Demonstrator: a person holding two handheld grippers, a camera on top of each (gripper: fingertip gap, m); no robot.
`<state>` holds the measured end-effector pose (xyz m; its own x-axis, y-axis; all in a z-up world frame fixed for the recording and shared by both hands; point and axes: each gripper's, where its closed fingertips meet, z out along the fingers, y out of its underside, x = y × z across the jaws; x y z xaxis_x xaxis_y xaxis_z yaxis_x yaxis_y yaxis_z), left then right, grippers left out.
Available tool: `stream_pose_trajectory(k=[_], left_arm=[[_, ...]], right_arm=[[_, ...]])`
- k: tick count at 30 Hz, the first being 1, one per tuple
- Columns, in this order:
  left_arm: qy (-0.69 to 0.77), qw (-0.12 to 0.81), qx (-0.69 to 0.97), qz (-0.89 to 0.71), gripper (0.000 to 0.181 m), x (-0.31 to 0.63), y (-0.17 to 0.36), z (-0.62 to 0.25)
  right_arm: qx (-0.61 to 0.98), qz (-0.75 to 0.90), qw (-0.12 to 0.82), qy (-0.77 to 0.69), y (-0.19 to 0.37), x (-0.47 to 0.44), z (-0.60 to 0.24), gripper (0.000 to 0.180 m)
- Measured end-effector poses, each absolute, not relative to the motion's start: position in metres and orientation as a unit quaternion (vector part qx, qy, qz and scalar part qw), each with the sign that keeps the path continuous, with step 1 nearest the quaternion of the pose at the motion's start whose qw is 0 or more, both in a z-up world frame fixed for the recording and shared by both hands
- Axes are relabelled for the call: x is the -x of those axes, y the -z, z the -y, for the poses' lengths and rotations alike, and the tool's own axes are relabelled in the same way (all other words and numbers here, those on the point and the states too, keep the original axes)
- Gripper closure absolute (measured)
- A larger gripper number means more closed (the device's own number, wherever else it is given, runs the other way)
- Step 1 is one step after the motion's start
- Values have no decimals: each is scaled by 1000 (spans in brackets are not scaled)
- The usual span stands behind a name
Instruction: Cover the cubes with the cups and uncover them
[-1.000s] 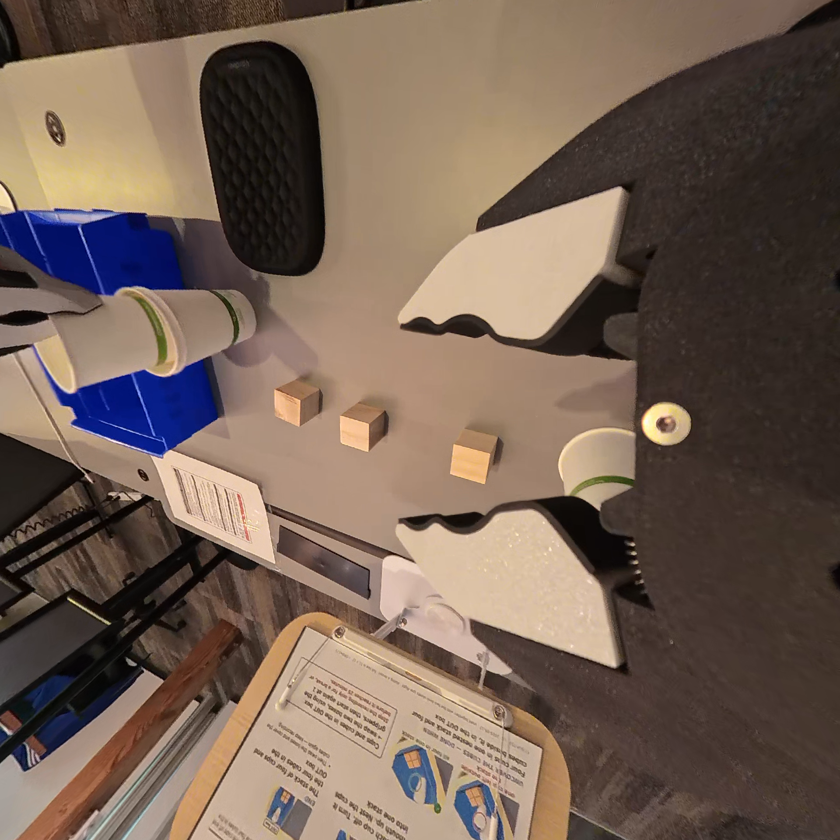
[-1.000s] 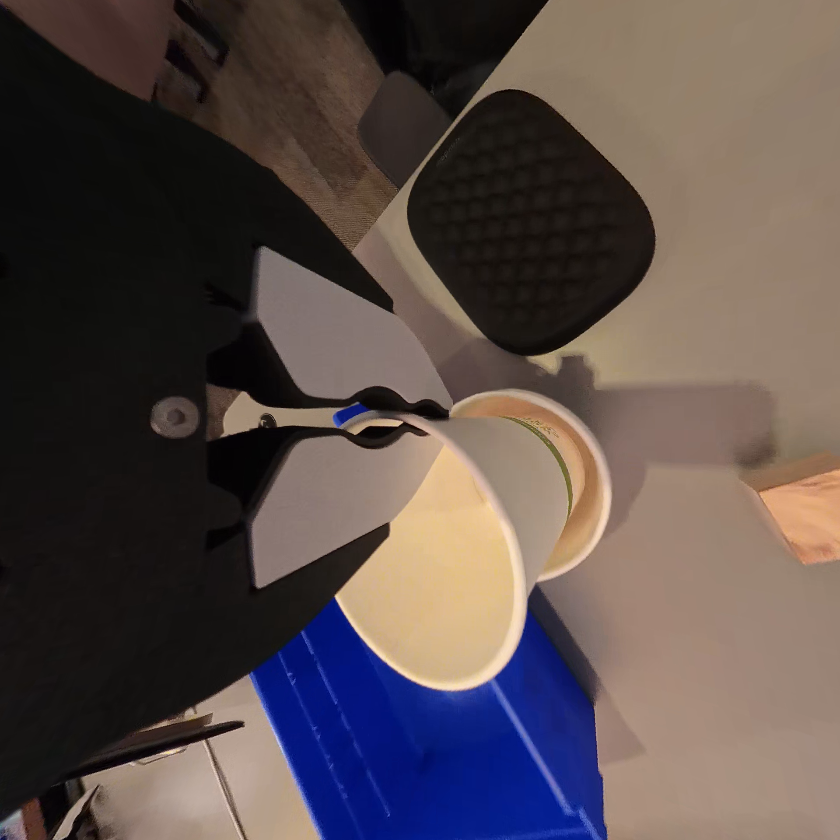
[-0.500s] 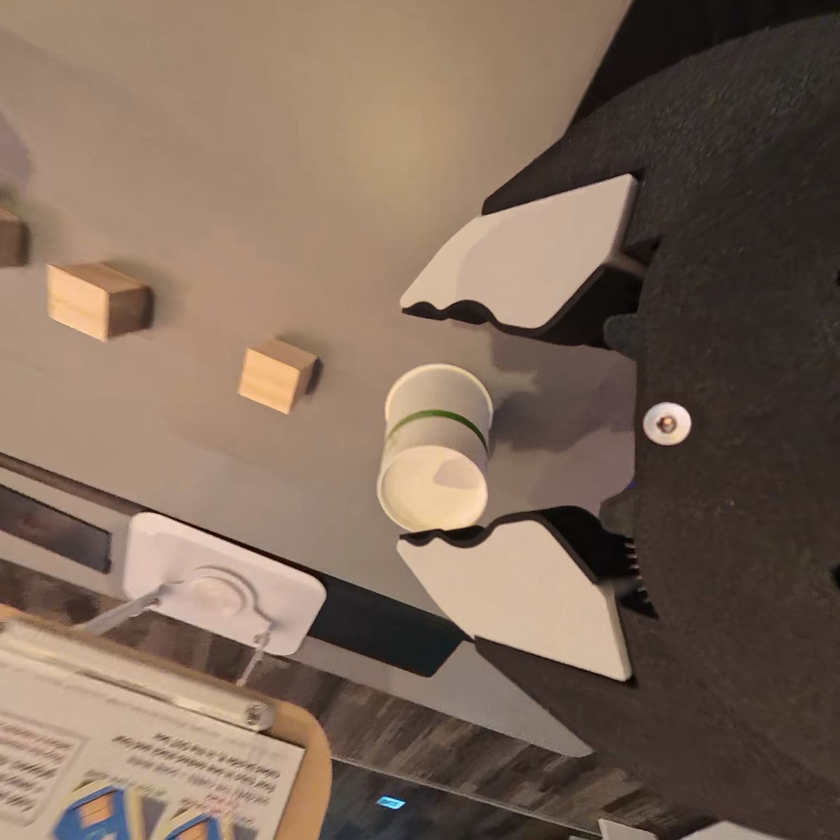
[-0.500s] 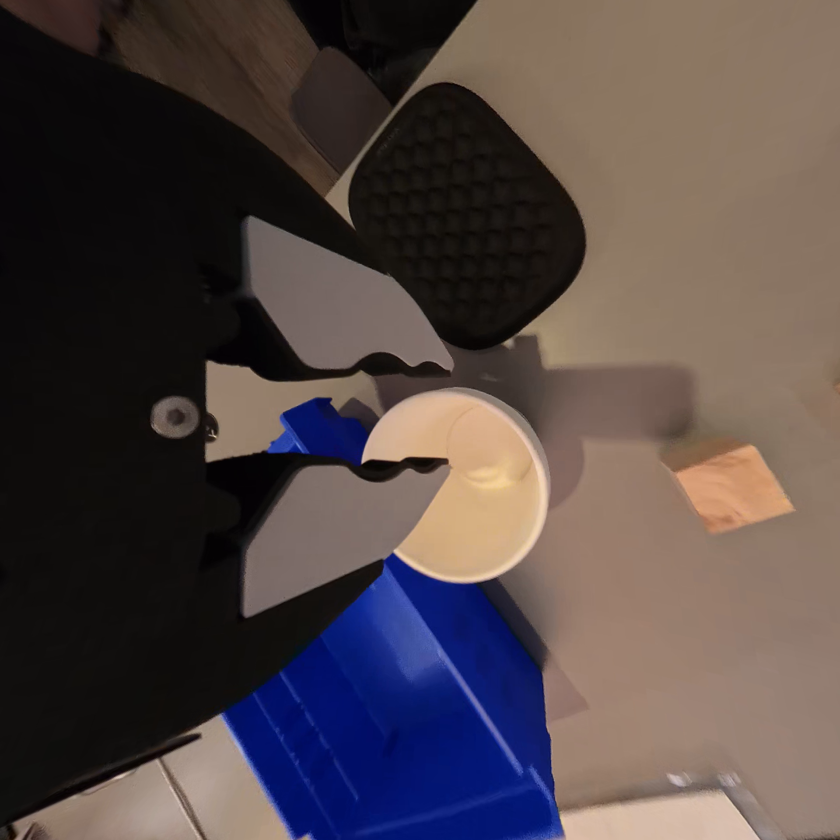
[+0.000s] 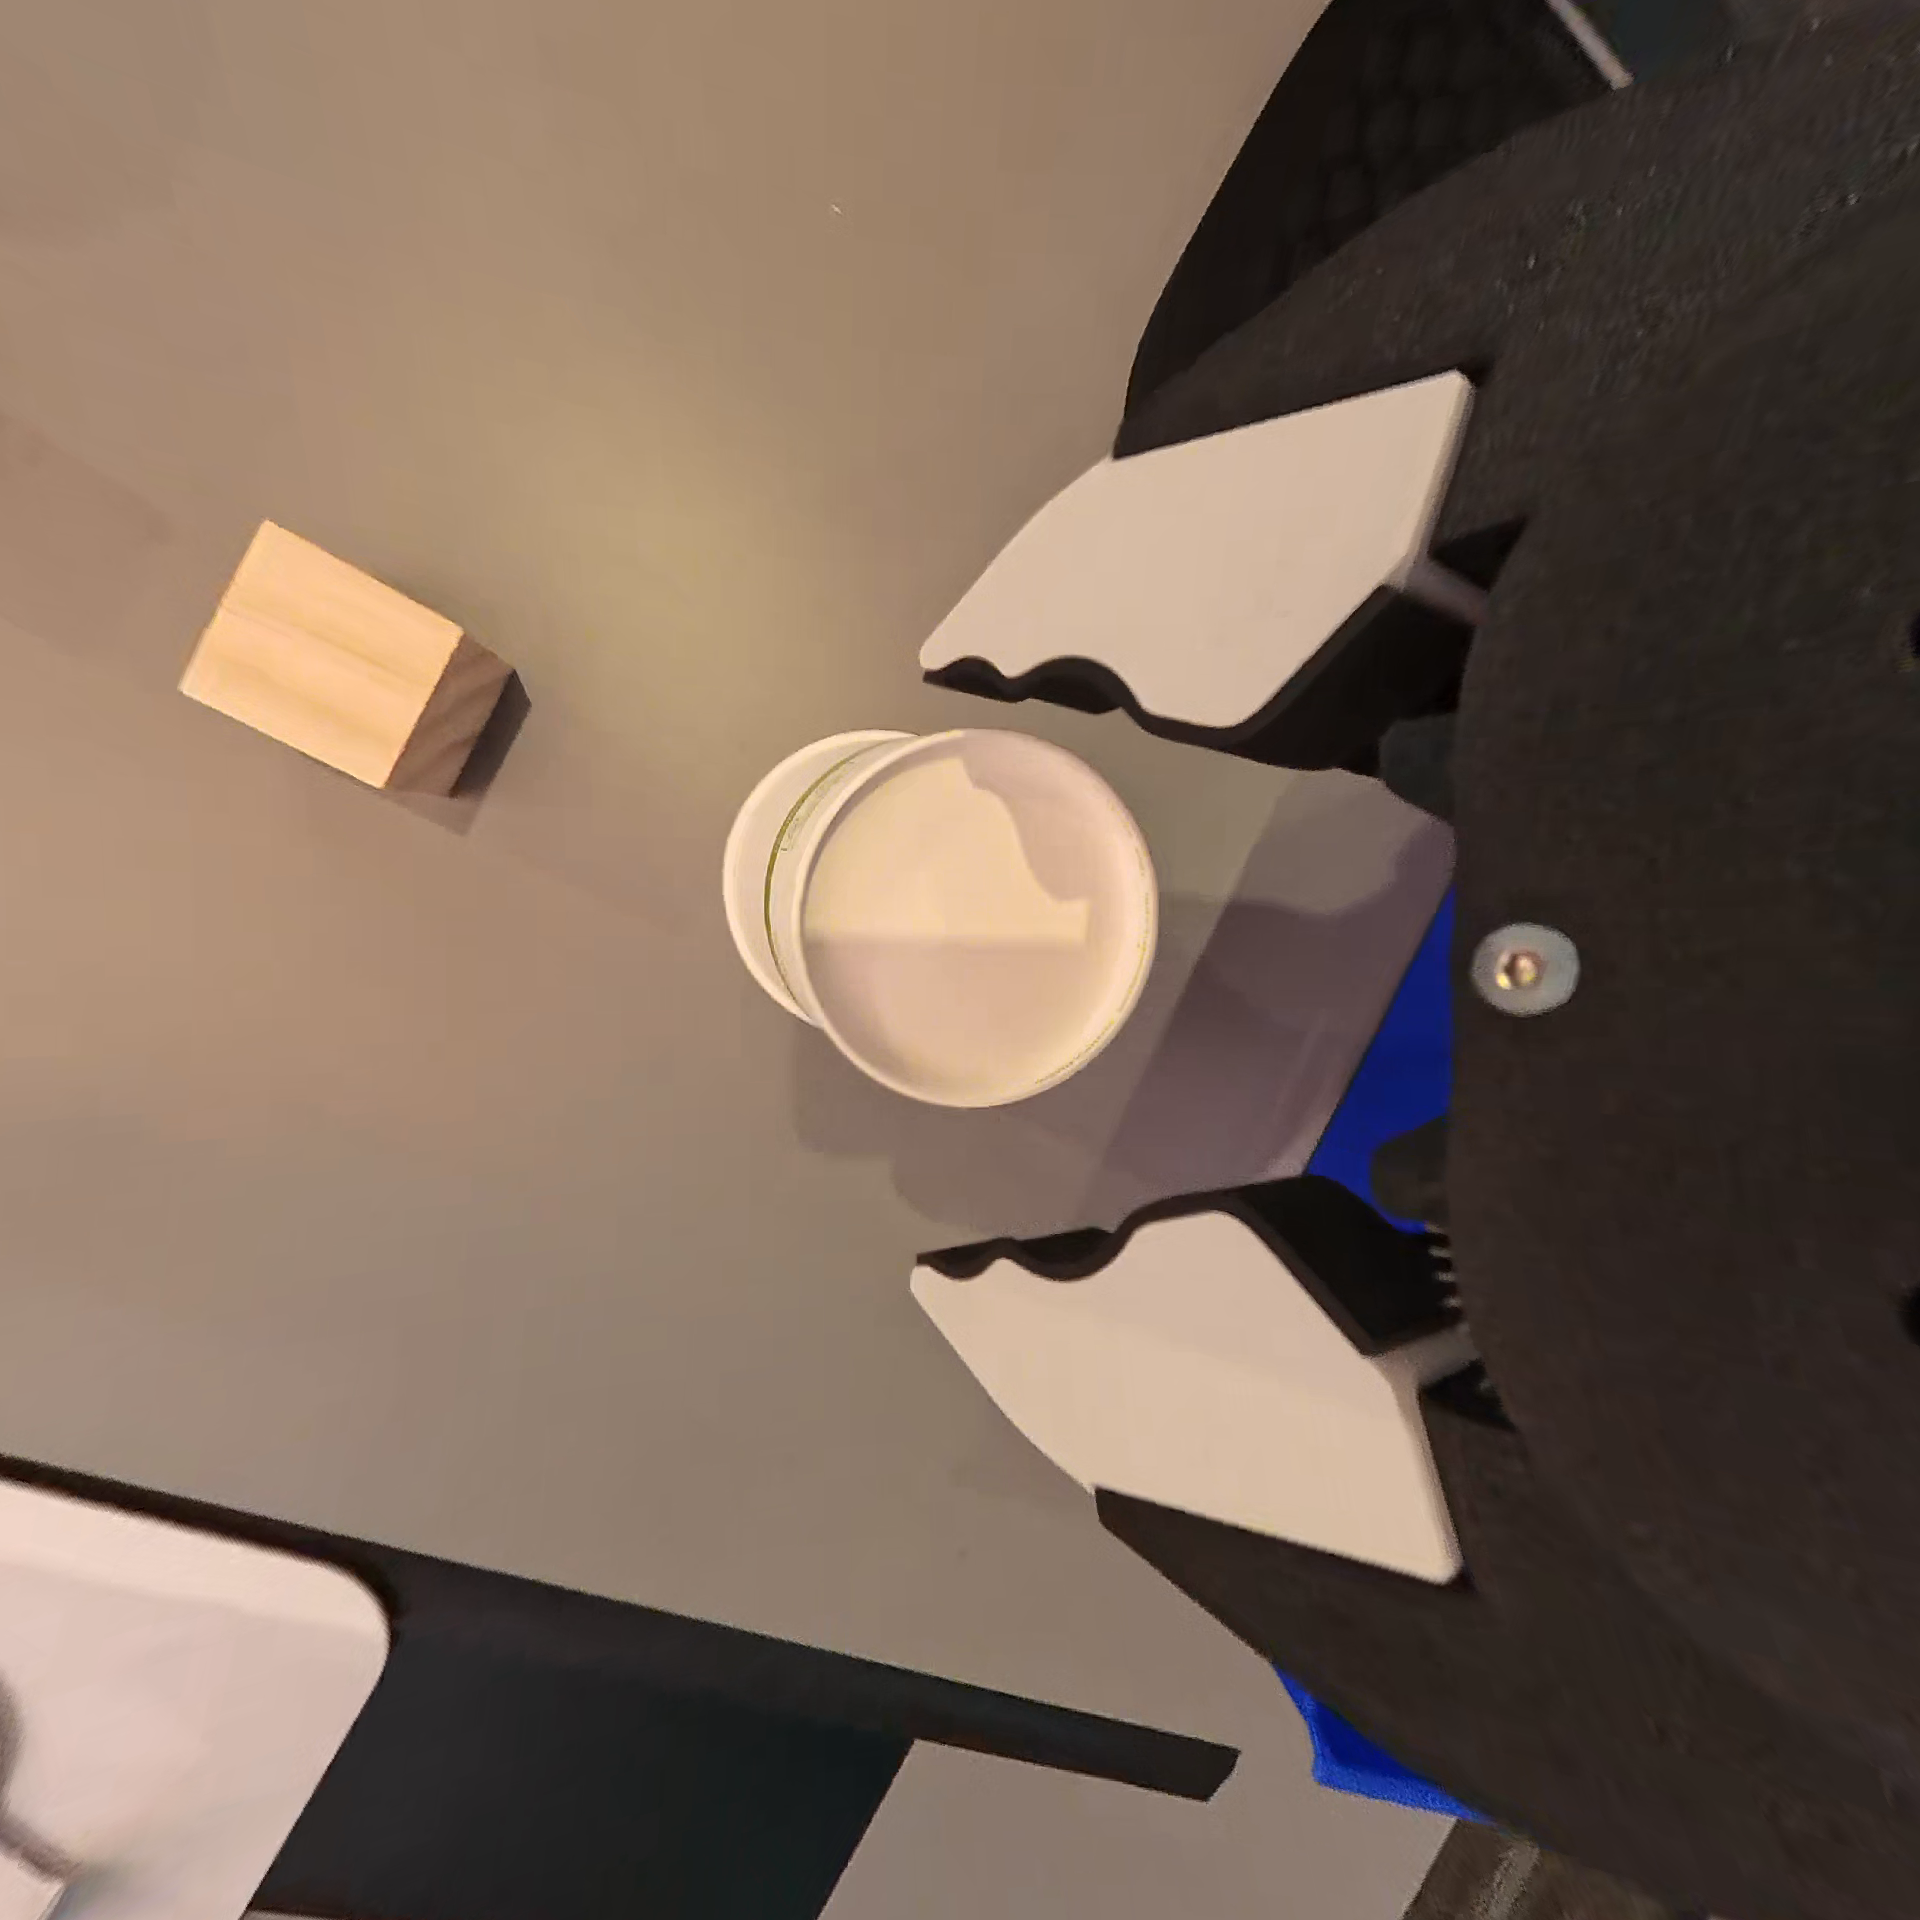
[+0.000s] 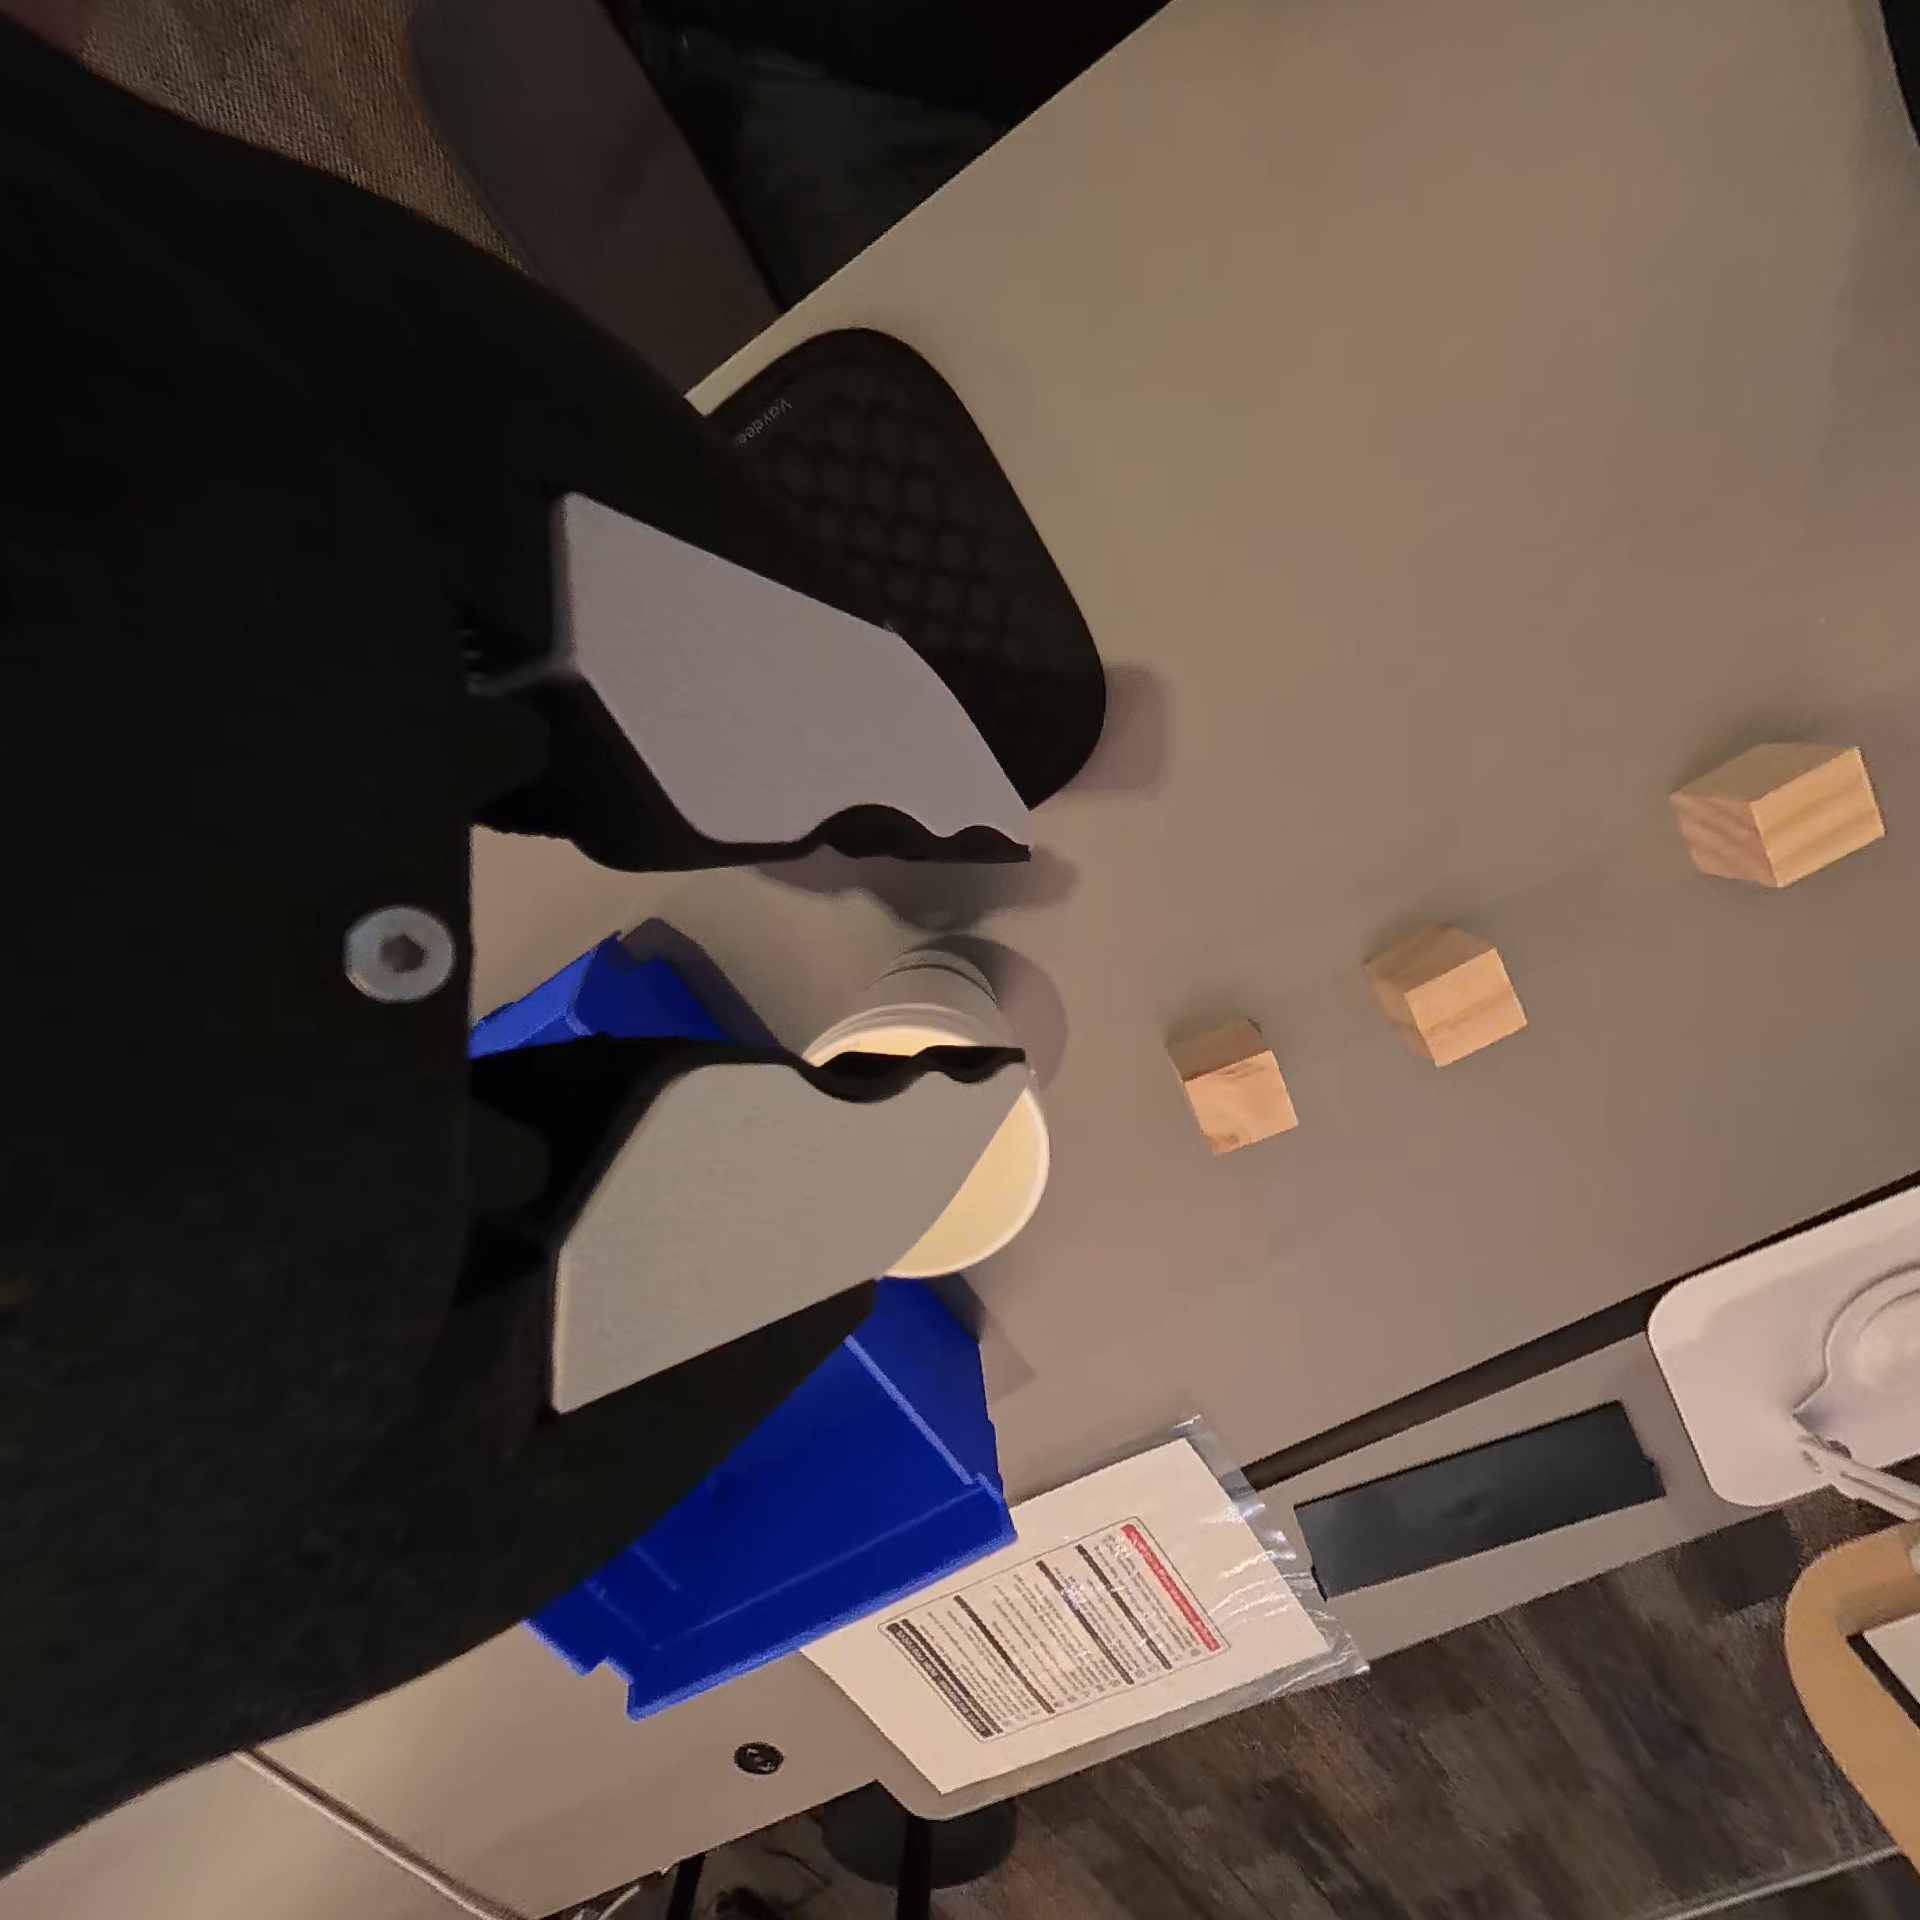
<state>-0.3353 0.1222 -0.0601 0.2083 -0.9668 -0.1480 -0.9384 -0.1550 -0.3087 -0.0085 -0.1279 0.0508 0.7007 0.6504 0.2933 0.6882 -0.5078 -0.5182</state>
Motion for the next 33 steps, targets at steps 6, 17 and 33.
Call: stream_pose_trajectory(k=[6, 17, 33], left_arm=[[31, 151, 755, -637, 84, 334, 72, -121], [-13, 110, 747, -656, 95, 345, 86, -116], [-3, 119, 736, -667, 98, 340, 86, -114]], right_arm=[[864, 391, 316, 31, -45, 14, 135, 146], [862, 391, 321, 21, -42, 12, 135, 147], [869, 395, 299, 17, -32, 7, 141, 148]])
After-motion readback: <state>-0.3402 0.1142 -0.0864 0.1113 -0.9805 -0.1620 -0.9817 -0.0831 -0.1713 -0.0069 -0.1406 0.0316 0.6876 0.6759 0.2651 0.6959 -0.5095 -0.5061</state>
